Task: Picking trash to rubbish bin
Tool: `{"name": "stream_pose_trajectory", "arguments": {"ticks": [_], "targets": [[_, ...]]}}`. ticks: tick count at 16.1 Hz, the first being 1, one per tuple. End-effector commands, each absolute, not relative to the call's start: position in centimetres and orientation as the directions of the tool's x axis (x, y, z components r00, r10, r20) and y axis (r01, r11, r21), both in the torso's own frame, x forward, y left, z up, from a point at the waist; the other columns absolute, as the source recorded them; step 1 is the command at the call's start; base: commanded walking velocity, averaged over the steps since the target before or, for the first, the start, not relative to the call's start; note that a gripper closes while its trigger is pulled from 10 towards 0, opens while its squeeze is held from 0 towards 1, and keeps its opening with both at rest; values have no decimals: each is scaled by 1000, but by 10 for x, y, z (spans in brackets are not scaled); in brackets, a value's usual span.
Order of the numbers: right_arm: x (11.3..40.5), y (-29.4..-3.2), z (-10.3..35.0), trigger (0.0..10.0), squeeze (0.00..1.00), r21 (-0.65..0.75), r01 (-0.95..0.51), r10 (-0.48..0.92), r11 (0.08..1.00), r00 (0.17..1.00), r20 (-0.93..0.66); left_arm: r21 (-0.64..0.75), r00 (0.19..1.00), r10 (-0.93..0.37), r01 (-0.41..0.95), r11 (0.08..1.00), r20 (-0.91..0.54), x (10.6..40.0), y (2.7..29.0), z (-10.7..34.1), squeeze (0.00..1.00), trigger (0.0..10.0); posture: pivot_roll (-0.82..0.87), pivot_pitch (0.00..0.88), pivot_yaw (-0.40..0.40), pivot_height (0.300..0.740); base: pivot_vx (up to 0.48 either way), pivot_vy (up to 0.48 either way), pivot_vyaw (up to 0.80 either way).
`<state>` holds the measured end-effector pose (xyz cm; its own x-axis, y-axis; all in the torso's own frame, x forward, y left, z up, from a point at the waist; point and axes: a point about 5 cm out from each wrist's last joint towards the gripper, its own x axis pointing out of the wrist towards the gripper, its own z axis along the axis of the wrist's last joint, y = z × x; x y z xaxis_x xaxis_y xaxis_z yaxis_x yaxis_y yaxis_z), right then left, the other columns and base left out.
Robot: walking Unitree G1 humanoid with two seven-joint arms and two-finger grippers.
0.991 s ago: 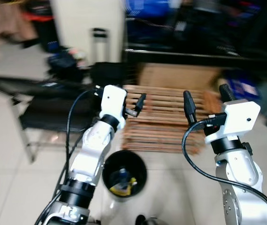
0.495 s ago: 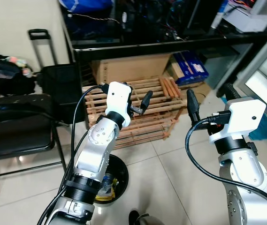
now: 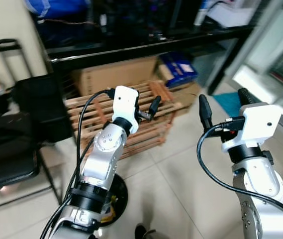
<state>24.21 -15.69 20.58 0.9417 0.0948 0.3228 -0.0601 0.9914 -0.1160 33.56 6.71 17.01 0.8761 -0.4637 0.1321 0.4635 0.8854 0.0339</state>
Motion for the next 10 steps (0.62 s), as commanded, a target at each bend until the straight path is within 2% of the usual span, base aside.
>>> {"name": "stream_pose_trajectory", "arguments": {"ticks": [1, 3, 7, 10], "targets": [[239, -168, 209, 10000, 0, -120, 6, 35, 993, 942, 335, 39, 868, -484, 483, 875, 111, 335, 67, 164, 0, 10000, 144, 57, -86, 740, 0, 0, -800], [238, -177, 206, 10000, 0, -101, 70, -32, 992, 941, 337, 64, 866, -494, 490, 870, 84, 338, 70, 159, 0, 10000, 137, 56, -54, 740, 0, 0, -800], [234, -174, 200, 10000, 0, -51, 137, -110, 989, 931, 349, 104, 804, -592, 585, 805, 56, 341, 58, 160, 0, 10000, 128, 53, 17, 740, 0, 0, -800], [233, -178, 204, 10000, 0, -63, 157, -123, 986, 921, 369, 67, 783, -619, 615, 786, 71, 340, 48, 161, 0, 10000, 114, 44, 13, 740, 0, 0, -800]]}}
